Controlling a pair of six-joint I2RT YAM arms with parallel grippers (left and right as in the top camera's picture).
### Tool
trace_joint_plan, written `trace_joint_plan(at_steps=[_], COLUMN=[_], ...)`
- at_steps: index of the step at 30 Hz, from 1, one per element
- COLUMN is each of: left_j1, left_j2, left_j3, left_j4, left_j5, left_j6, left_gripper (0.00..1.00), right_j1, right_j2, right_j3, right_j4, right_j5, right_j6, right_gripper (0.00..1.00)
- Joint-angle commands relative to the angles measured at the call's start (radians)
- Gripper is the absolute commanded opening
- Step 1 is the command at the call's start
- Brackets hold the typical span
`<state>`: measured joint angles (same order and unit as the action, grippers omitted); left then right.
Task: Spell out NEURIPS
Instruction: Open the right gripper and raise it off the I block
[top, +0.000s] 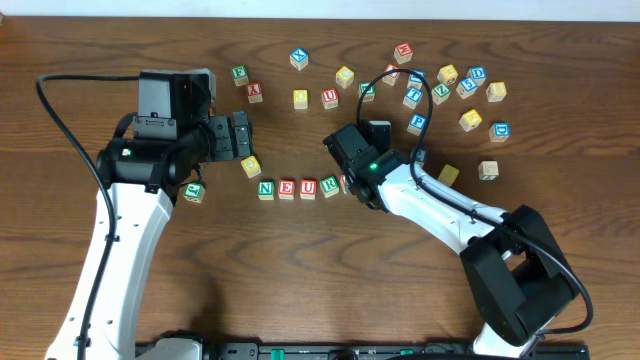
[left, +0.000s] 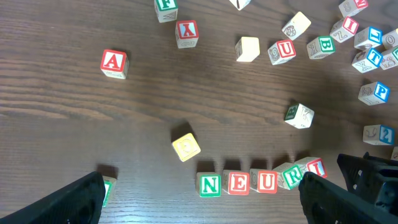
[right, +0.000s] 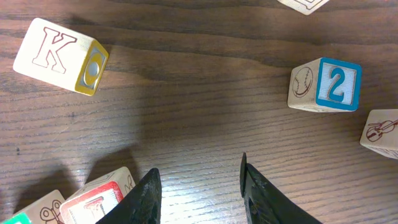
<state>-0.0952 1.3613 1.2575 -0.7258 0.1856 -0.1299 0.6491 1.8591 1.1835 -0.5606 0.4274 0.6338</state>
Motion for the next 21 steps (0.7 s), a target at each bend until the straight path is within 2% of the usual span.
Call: trace_joint_plan(at_steps=[1, 5, 21], left_j1=[0.002, 0.002, 0.002], left_j2=[-0.009, -0.009, -0.009], left_j3=[0.023, 0.023, 0.023], left_j4=[0.0, 0.0, 0.0], left_j5=[0.006, 0.006, 0.006], left_j6=[0.006, 0.006, 0.006], left_gripper=[0.98, 0.98, 0.98], right_j1=[-0.007, -0.008, -0.007], right_j2=[0.041, 0.073, 0.074], right_j3=[0.013, 0.013, 0.013], right_j4=[0.007, 0.019, 0.031], right_j5=[0.014, -0.002, -0.059], right_j6=[0.032, 0.035, 0.035], right_gripper=[0.37, 0.31, 0.32])
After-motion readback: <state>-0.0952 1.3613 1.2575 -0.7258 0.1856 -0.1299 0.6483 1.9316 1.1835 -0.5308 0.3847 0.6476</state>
